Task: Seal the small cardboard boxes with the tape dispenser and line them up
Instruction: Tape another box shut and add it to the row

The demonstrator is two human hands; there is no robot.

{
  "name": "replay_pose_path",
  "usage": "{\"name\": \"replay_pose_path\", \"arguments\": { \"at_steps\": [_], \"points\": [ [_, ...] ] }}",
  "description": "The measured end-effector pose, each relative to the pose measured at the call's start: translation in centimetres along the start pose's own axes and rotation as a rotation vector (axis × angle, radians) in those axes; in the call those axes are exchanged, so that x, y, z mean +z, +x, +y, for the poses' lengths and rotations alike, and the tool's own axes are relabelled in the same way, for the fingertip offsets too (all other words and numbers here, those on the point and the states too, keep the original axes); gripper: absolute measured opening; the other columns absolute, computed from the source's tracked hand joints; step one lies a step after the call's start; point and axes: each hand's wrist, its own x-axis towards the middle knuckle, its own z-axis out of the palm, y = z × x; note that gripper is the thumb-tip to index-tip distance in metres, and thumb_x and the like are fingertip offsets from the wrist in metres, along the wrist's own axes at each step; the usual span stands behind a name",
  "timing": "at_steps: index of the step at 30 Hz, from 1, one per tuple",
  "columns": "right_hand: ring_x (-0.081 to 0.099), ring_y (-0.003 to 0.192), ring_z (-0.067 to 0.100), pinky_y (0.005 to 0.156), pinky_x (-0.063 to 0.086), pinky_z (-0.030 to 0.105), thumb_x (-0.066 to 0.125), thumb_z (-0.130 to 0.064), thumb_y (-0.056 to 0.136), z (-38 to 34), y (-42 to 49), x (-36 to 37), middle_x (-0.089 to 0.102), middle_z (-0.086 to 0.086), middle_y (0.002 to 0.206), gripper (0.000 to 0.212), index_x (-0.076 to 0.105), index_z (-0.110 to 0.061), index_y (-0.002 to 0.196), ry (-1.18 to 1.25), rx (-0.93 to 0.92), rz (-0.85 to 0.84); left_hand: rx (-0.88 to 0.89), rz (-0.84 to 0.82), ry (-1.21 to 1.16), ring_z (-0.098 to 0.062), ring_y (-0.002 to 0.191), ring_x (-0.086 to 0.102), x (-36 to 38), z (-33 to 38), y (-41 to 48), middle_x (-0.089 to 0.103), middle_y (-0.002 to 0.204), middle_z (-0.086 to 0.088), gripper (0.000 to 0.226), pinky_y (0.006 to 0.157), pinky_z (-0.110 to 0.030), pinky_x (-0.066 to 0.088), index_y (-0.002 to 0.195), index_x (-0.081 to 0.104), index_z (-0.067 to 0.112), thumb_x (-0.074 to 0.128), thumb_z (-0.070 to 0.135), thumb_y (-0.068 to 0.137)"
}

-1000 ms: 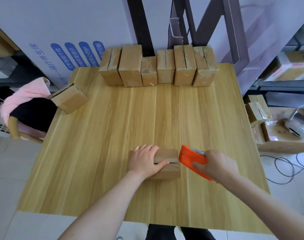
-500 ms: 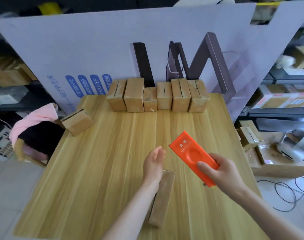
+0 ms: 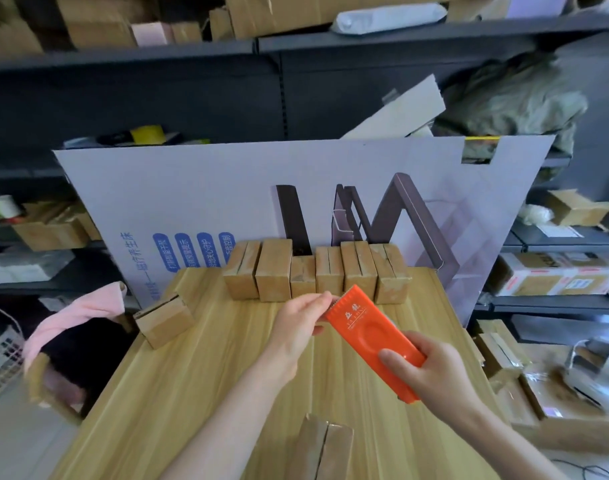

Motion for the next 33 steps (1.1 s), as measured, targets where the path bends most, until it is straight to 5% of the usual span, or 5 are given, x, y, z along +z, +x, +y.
{"name": "replay_pose_path", "arguments": {
  "at_steps": [6,11,19,27,33],
  "points": [
    [0.064,0.060,0.032,0.050,0.054,0.050,0.078,-0.022,0.077,-2.1,1.0,-0.4,0.067,0.009,0.065,0.007,0.071,-0.020,0.078,-0.014,-0.057,0.037,0.015,-0.060,0.005,-0.008,0.085,0.063,-0.5,2.7,0.5,0.071,0.084,0.009,0.024,0.088,-0.030,0.045,0.093,0.072,0.018,0.056,0.035,0.095],
    [0.064,0.053,0.023,0.049,0.054,0.047,0.078,-0.028,0.076,-3.8,1.8,-0.6,0.067,0.003,0.061,0.013,0.070,-0.018,0.075,-0.059,-0.082,0.070,0.432,0.158,0.486,-0.002,0.088,0.061,-0.5,3.4,1.2,0.066,0.093,0.015,0.014,0.080,-0.022,0.050,0.099,0.075,0.026,0.063,0.028,0.091],
    [0.066,0.055,0.021,0.049,0.054,0.048,0.077,-0.033,0.075,-6.1,2.7,-0.8,0.069,0.002,0.065,0.015,0.071,-0.020,0.078,-0.060,-0.121,0.107,0.522,0.224,0.429,0.001,0.089,0.065,-0.8,5.8,1.5,0.071,0.091,0.019,0.017,0.083,-0.023,0.052,0.104,0.075,0.025,0.065,0.024,0.091],
    [0.066,0.057,0.025,0.048,0.053,0.049,0.078,-0.033,0.074,-7.7,3.0,-1.4,0.069,0.006,0.067,0.021,0.071,-0.014,0.079,-0.066,-0.160,0.104,0.296,0.095,0.338,-0.012,0.075,0.058,-1.3,8.0,2.2,0.064,0.075,-0.005,0.051,0.074,-0.028,0.043,0.084,0.069,0.003,0.047,0.047,0.096],
    [0.066,0.057,0.018,0.049,0.054,0.046,0.077,-0.034,0.076,-8.3,3.3,-1.7,0.069,0.001,0.066,0.018,0.071,-0.018,0.077,-0.123,-0.210,0.115,0.116,0.043,0.016,0.005,0.059,0.061,-2.3,9.3,3.0,0.070,0.070,0.008,0.014,0.053,-0.010,0.043,0.092,0.075,0.011,0.063,0.017,0.091]
  ]
}}
